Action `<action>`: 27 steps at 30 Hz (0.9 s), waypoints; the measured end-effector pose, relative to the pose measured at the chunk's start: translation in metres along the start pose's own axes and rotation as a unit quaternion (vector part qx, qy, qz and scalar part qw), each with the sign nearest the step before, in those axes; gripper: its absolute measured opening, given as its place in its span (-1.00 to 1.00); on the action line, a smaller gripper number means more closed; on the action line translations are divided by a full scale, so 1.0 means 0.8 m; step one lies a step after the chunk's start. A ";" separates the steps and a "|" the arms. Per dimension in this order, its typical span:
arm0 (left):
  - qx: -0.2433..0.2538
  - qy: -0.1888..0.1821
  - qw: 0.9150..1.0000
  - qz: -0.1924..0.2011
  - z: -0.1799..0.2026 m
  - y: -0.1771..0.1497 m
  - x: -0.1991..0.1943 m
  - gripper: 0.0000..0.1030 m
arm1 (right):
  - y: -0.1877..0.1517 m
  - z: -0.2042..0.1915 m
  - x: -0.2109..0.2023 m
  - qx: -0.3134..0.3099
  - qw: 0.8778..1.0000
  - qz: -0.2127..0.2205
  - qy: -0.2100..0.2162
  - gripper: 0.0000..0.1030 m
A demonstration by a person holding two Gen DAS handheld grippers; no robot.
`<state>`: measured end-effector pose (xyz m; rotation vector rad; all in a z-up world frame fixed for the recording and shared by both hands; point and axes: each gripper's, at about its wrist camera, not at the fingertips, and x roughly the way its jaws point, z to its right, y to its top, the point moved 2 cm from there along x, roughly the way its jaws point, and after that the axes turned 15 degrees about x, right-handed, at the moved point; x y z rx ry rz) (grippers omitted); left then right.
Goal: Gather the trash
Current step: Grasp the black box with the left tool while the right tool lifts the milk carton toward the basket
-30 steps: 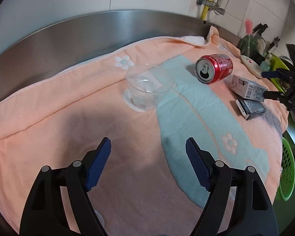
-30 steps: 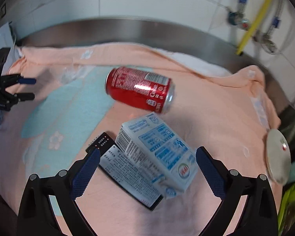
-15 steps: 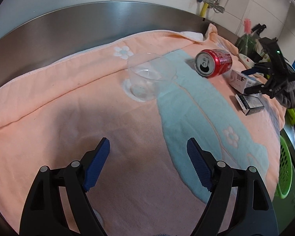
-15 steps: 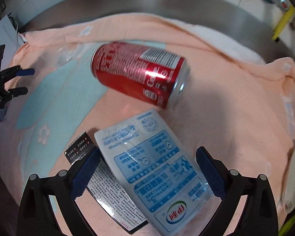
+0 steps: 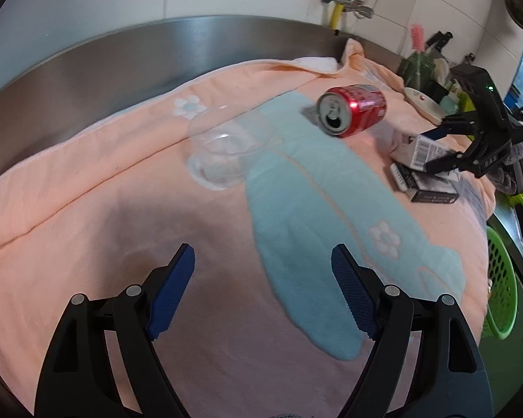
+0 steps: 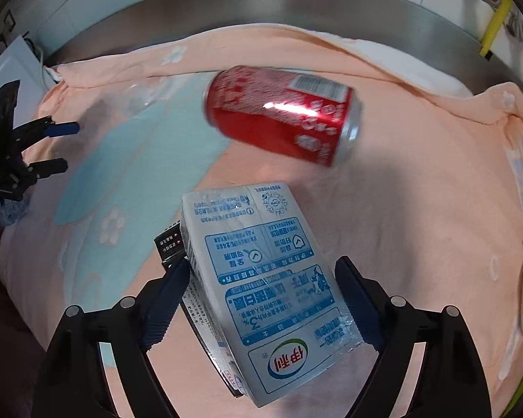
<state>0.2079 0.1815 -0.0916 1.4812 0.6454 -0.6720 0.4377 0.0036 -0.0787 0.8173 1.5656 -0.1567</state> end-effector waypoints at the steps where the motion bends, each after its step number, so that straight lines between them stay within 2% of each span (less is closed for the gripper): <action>1: 0.005 -0.001 1.000 0.001 0.002 0.002 0.000 0.55 | -0.001 0.000 0.000 0.003 1.000 0.000 0.003 0.61; 5: 0.019 -0.012 1.000 0.002 0.014 0.010 -0.001 0.55 | -0.005 0.002 0.004 0.018 1.000 -0.005 0.018 0.61; 8: 0.035 -0.018 0.999 0.003 0.025 0.019 0.001 0.55 | -0.010 0.003 0.003 0.035 0.999 0.008 0.025 0.52; 12: 0.061 -0.031 0.998 0.009 0.045 0.032 0.002 0.55 | -0.021 -0.001 -0.012 0.052 0.997 0.040 0.037 0.51; 14: 0.074 -0.041 0.996 0.010 0.058 0.041 0.005 0.55 | -0.030 0.001 -0.022 0.068 0.996 0.055 0.029 0.50; 19: 0.109 -0.079 0.991 0.017 0.099 0.062 0.014 0.55 | -0.060 0.003 -0.052 0.112 0.989 0.090 0.027 0.50; 23: 0.158 -0.103 0.982 0.025 0.133 0.082 0.027 0.55 | -0.100 0.013 -0.075 0.157 0.982 0.108 0.016 0.50; 24: 0.180 -0.116 0.976 0.030 0.146 0.089 0.030 0.55 | -0.112 0.018 -0.078 0.170 0.979 0.110 0.013 0.50; 26: 0.209 -0.120 0.970 0.034 0.164 0.097 0.033 0.55 | -0.132 0.022 -0.083 0.191 0.975 0.117 0.013 0.50; 27: 0.233 -0.130 0.963 0.035 0.177 0.103 0.038 0.55 | -0.144 0.025 -0.087 0.203 0.972 0.120 0.017 0.50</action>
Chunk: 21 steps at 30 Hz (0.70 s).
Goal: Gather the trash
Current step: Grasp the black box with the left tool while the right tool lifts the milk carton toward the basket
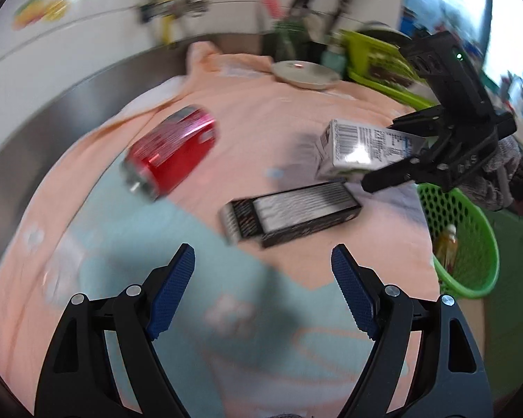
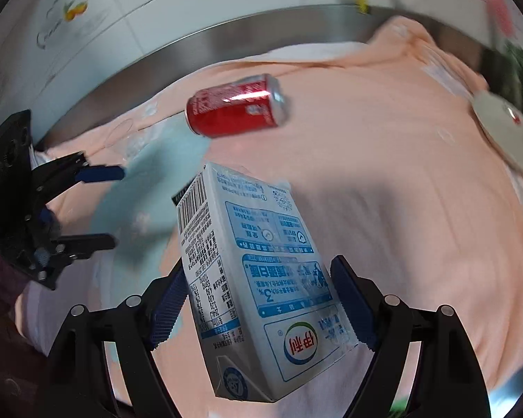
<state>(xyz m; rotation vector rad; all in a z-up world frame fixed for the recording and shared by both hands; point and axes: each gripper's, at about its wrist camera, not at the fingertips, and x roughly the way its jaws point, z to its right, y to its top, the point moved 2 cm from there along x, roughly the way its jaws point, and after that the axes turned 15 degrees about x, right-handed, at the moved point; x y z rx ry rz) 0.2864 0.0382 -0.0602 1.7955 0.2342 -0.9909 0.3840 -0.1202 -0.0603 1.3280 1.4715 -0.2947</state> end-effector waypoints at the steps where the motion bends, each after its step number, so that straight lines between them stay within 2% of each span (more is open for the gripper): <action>1: 0.016 -0.005 1.000 0.001 0.005 0.006 0.005 0.55 | -0.006 0.005 -0.003 0.010 1.000 0.003 -0.004 0.50; 6: 0.099 -0.020 0.995 -0.005 0.027 0.036 0.038 0.55 | -0.032 0.033 -0.020 0.061 0.998 0.014 0.006 0.50; 8: 0.112 -0.027 0.993 -0.012 0.028 0.042 0.049 0.46 | -0.037 0.043 -0.025 0.080 0.997 0.020 0.014 0.50; 13: 0.139 -0.047 0.989 -0.034 0.027 0.053 0.080 0.42 | -0.046 0.059 -0.032 0.117 0.992 0.028 0.035 0.50; 21: 0.183 -0.073 0.979 -0.054 0.032 0.061 0.105 0.46 | -0.054 0.063 -0.045 0.136 0.988 0.041 0.055 0.50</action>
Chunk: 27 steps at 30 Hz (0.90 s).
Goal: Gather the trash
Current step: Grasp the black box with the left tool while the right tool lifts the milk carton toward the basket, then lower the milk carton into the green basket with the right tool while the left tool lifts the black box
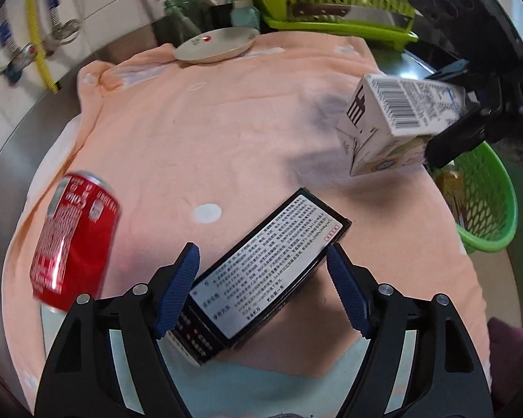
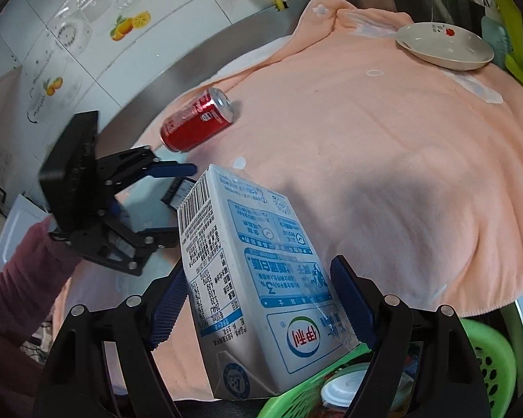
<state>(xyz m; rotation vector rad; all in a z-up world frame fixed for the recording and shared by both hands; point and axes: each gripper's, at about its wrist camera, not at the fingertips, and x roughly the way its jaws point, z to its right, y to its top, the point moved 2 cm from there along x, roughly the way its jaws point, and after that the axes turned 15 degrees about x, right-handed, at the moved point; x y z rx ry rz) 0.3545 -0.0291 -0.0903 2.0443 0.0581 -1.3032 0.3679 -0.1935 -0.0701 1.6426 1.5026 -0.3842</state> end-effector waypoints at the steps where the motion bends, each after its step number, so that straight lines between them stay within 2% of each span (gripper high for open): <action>1: 0.003 -0.008 1.000 -0.003 -0.001 0.001 0.003 0.48 | -0.002 0.000 -0.002 0.001 1.000 0.002 0.000 0.50; 6: 0.022 -0.035 0.999 -0.021 0.000 0.002 0.017 0.47 | -0.018 0.003 -0.020 0.011 1.000 0.014 0.003 0.49; 8: 0.026 -0.030 0.999 -0.024 0.001 0.002 0.021 0.47 | -0.024 0.004 -0.028 0.017 1.000 0.020 0.004 0.49; 11: 0.009 -0.031 0.999 -0.020 0.000 0.003 0.022 0.32 | -0.036 0.007 -0.040 0.026 0.999 0.026 0.009 0.38; 13: -0.004 -0.027 1.000 -0.016 0.000 0.003 0.020 0.23 | -0.044 0.011 -0.046 0.034 0.999 0.031 0.011 0.16; 16: -0.011 -0.014 1.000 -0.014 0.006 0.003 0.017 0.13 | -0.057 0.021 -0.045 0.051 0.998 0.028 0.004 0.03; 19: -0.009 0.009 1.000 -0.019 0.012 0.004 0.018 0.12 | -0.063 0.031 -0.030 0.062 0.998 0.024 -0.010 -0.11; 22: -0.025 0.012 0.999 -0.018 0.010 0.004 0.015 0.06 | -0.064 0.037 -0.017 0.071 0.997 0.029 -0.018 -0.17; 25: -0.038 0.017 0.999 -0.018 0.007 0.003 0.011 0.00 | -0.064 0.037 -0.022 0.075 0.996 0.044 -0.013 -0.17; 27: -0.051 0.020 0.998 -0.017 0.006 0.001 0.008 -0.03 | -0.066 0.041 -0.028 0.073 0.996 0.053 -0.028 -0.17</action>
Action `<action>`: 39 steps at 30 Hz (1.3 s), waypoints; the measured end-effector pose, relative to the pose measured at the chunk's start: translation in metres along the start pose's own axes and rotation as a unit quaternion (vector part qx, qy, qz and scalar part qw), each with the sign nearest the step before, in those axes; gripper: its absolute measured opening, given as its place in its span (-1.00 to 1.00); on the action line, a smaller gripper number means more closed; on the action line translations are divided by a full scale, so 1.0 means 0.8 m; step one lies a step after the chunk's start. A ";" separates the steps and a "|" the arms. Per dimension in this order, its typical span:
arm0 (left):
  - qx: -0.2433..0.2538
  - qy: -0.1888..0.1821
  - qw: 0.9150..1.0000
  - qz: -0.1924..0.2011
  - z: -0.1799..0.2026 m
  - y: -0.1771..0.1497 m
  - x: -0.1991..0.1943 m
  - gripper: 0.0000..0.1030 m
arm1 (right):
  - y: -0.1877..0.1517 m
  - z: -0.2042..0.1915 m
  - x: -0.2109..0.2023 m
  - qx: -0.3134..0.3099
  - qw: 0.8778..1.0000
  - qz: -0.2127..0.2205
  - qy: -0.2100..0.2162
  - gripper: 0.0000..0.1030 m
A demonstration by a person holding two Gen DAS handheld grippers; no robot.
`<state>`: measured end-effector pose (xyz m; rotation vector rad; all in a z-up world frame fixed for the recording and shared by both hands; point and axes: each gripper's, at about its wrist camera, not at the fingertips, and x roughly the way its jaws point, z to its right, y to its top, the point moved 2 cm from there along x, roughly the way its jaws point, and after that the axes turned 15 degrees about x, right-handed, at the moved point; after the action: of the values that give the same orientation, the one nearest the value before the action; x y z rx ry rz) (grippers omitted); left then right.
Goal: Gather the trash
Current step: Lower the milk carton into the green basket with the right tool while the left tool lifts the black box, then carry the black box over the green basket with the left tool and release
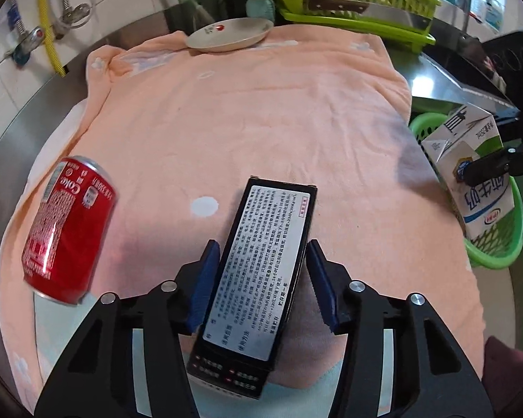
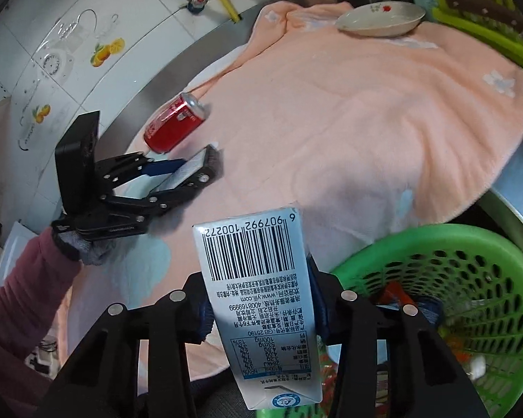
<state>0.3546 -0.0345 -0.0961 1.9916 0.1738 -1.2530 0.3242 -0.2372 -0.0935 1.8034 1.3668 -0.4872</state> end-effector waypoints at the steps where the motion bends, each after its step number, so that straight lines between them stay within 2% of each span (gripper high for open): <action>1: -0.004 0.002 1.000 0.000 0.000 -0.001 -0.001 -0.04 | -0.001 0.005 -0.008 0.003 1.000 0.011 -0.011 -0.17; 5: -0.019 0.007 1.000 0.008 0.008 -0.003 -0.013 -0.06 | -0.005 0.027 -0.035 0.025 0.996 0.046 -0.069 -0.17; 9: -0.042 -0.008 0.999 0.021 0.020 -0.002 -0.028 -0.07 | -0.015 0.066 -0.042 0.058 0.984 0.064 -0.155 -0.17; 14: -0.041 -0.025 0.998 0.046 0.050 0.010 -0.053 -0.08 | -0.023 0.107 -0.031 0.106 0.971 0.068 -0.202 -0.17; 20: -0.029 -0.048 0.995 0.078 0.095 0.032 -0.082 -0.08 | -0.023 0.133 -0.023 0.135 0.965 0.071 -0.215 -0.16; 25: -0.024 -0.080 0.992 0.092 0.134 0.057 -0.086 -0.08 | -0.027 0.141 -0.045 0.152 0.963 0.091 -0.203 -0.01; 33: -0.017 -0.121 0.988 0.097 0.198 0.099 -0.068 -0.08 | -0.054 0.128 -0.103 0.137 0.965 0.121 -0.186 0.14; 36: -0.018 -0.134 0.987 0.090 0.220 0.112 -0.055 -0.08 | -0.069 0.120 -0.122 0.123 0.964 0.133 -0.193 0.28; 39: -0.022 -0.145 0.986 0.081 0.239 0.121 -0.038 -0.08 | -0.088 0.117 -0.144 0.116 0.961 0.150 -0.201 0.34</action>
<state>0.2494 -0.2206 -0.0633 1.7251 -0.0991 -1.4005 0.2344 -0.3751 -0.0936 1.9221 0.7688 -0.8221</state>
